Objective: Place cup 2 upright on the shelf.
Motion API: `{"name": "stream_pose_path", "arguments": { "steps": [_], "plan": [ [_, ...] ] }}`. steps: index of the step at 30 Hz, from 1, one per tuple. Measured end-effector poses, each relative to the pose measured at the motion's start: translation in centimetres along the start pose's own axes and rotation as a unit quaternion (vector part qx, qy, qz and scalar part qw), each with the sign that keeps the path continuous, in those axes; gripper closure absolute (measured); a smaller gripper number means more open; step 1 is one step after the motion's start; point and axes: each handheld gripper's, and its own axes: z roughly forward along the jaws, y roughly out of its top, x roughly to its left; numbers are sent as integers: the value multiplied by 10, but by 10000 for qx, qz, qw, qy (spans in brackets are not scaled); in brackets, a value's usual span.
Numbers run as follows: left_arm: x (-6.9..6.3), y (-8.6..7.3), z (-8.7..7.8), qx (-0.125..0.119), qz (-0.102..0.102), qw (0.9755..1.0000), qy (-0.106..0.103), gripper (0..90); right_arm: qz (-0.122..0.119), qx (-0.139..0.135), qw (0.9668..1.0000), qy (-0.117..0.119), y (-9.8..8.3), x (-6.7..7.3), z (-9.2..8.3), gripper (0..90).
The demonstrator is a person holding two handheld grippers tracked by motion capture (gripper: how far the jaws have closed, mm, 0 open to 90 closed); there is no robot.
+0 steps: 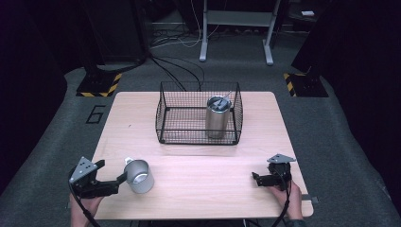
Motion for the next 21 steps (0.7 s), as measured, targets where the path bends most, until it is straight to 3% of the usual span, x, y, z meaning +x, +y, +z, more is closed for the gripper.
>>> {"name": "stream_pose_path", "arguments": {
  "steps": [5, 10, 21],
  "plan": [
    [-14, 4, 13, 198, 292, 9991, -240, 0, 4, -9, 10000, -11, 0, 0, 0, 0],
    [-22, 4, 25, 371, 423, 9977, -368, 0, 30, 19, 10000, -14, 0, 1, 0, 0],
    [-30, 6, 41, 501, 727, 9953, -390, 1, 21, -17, 10000, -22, 0, 0, 0, 0]
  ]
}}
